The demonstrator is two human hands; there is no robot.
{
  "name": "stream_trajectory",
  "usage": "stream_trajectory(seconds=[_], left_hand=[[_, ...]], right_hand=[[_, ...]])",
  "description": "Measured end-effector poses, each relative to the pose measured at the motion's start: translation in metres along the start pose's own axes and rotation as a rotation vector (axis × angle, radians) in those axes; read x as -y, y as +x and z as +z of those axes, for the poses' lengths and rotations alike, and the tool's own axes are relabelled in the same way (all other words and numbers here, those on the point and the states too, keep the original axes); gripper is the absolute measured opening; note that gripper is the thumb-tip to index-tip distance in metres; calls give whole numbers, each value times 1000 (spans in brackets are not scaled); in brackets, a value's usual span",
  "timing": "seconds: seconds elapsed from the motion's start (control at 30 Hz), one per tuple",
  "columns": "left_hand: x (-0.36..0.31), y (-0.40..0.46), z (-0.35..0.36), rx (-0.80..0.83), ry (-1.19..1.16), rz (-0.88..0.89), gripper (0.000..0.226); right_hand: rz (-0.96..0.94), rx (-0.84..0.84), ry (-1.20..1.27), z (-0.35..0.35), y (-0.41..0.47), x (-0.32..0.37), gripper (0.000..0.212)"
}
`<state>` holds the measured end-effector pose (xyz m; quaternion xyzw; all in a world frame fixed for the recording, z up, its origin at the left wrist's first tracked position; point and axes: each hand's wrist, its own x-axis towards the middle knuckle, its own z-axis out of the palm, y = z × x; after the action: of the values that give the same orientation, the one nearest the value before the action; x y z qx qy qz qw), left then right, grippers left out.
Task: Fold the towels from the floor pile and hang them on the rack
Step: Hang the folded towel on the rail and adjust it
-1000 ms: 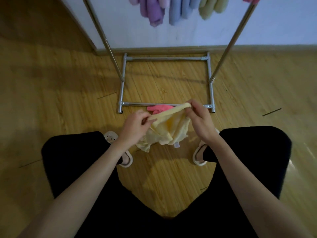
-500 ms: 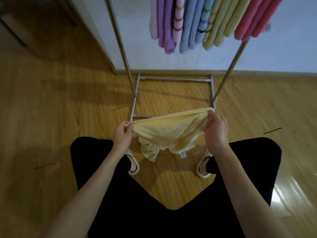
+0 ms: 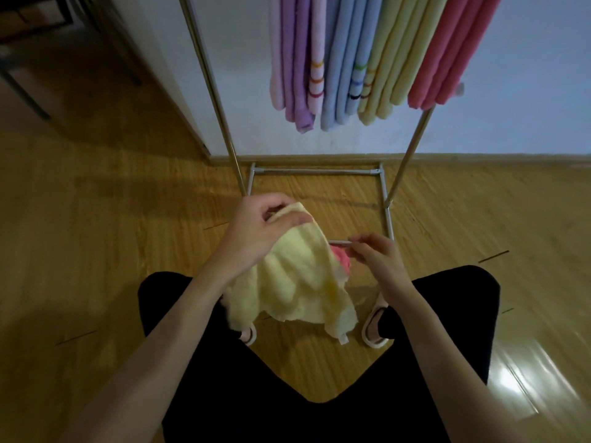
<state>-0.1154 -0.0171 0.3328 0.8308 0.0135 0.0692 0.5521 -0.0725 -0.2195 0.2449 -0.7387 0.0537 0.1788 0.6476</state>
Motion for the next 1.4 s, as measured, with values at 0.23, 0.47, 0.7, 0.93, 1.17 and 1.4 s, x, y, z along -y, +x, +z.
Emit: stream_trajectory(seconds=[0.23,0.47,0.7,0.93,1.17,1.4], left_hand=[[-7,4,15,108,16,10,19],[-11,3,9,143,54,18,9],[-25,10,3,127,81,75,15],[-32,12,-9,132,96,131,17],[-14,-3,-17,96,-1,100,3],[33,-30,-25,83,67,-170,23]], right_hand=[[-428,184,52,-5,-10,62,14],[-579,275,-116,1,-10,85,19],[-595,310,-119,14,-2,95,22],[-558,418,-40,20,1,109,12],[-699,402,-105,35,-8,122,12],[-743,292,-63,27,-11,126,2]])
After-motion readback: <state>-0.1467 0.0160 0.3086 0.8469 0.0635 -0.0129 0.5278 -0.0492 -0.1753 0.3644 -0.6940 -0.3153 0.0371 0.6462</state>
